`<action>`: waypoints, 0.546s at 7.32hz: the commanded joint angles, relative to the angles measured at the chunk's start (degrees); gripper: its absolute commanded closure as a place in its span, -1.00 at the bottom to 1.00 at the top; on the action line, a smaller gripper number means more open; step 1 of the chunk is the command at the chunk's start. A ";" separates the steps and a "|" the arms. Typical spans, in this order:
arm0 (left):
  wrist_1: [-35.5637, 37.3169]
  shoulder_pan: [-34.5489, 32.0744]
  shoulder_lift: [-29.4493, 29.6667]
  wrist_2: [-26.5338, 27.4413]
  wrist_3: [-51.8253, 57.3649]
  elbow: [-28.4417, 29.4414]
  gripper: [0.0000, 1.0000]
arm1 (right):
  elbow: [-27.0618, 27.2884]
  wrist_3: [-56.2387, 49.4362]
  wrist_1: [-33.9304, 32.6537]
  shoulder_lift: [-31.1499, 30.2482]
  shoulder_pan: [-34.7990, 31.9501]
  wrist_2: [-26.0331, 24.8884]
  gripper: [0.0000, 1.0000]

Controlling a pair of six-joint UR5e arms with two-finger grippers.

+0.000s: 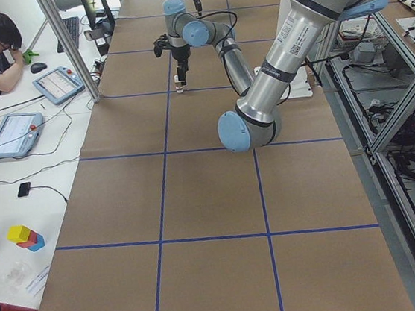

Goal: Assemble PPR valve and pipe with both arms

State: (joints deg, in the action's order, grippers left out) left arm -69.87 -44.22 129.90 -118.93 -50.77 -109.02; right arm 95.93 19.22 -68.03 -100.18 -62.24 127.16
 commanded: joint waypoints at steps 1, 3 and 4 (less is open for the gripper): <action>0.00 0.10 0.00 0.10 0.06 0.04 -1.00 | -0.73 -1.80 0.00 0.16 0.81 -0.51 -0.27; 0.00 0.10 0.26 0.01 -0.03 0.30 -1.00 | -1.79 -3.22 0.09 0.16 0.81 -0.16 -0.25; 0.00 0.10 0.26 0.01 -0.11 0.39 -1.00 | -1.45 -3.31 0.18 0.16 0.72 0.28 -0.25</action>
State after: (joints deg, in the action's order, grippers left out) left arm -69.87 -44.13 130.08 -118.89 -50.79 -108.79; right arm 94.44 16.26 -67.95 -100.02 -61.48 127.00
